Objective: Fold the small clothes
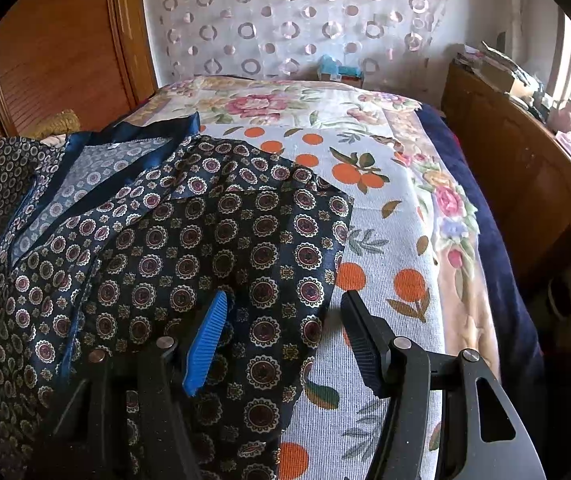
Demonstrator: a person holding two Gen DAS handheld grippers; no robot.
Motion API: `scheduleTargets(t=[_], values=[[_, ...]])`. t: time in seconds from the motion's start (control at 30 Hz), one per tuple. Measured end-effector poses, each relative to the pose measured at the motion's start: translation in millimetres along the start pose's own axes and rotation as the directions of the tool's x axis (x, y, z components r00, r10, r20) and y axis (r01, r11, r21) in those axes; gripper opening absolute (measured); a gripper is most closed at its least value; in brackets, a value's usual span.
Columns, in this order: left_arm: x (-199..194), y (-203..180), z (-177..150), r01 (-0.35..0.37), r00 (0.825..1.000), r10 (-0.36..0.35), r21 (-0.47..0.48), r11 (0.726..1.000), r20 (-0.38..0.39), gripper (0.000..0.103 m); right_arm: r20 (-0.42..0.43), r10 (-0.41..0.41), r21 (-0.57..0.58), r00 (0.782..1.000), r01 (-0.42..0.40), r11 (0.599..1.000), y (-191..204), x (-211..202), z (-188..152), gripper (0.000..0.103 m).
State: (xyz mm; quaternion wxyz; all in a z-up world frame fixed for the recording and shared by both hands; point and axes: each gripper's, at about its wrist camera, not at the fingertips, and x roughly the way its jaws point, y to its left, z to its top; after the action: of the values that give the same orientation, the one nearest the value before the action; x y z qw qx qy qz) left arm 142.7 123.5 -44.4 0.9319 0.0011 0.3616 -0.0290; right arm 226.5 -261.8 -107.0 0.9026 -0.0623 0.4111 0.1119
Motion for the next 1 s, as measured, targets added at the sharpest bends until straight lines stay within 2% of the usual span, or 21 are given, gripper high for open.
scheduleTargets(t=[0.1,0.2,0.37,0.43,0.53,0.57,0.6,0.8,1.0], values=[[10,3,11,0.005,1.000,-0.005,-0.007,1.000,-0.013,0.052,0.000,-0.001,-0.004,1.000,0.001,1.000,1,0,0,0.062],[20,6,22,-0.002,1.000,0.002,-0.012,1.000,-0.021,0.048,0.000,-0.004,-0.008,1.000,0.004,1.000,1,0,0,0.063],[37,10,35,-0.029,0.999,0.027,-0.030,0.999,-0.044,0.047,0.001,-0.004,-0.009,1.000,0.004,1.000,1,-1,-1,0.063],[42,7,39,-0.037,0.998,0.036,-0.016,0.999,-0.048,0.043,0.001,-0.004,-0.009,1.000,0.004,1.000,1,-1,-1,0.064],[45,4,43,-0.059,0.997,0.058,-0.004,0.998,-0.046,0.022,0.001,-0.005,-0.008,1.000,0.005,1.000,1,0,-1,0.064],[45,2,44,-0.065,0.997,0.065,0.000,0.998,-0.043,0.010,0.002,-0.005,-0.008,1.000,0.005,1.000,1,0,-1,0.064],[45,2,44,-0.061,0.997,0.062,0.004,0.998,-0.045,0.005,0.002,-0.005,-0.008,1.000,0.005,1.000,1,0,-1,0.064],[19,-21,39,-0.015,1.000,0.015,0.063,0.998,0.013,0.002,0.002,-0.005,-0.008,1.000,0.005,1.000,1,0,-1,0.064],[-33,-48,25,0.079,0.991,-0.089,0.095,0.992,0.101,0.002,0.002,-0.004,-0.007,1.000,0.004,1.000,1,0,-1,0.065]])
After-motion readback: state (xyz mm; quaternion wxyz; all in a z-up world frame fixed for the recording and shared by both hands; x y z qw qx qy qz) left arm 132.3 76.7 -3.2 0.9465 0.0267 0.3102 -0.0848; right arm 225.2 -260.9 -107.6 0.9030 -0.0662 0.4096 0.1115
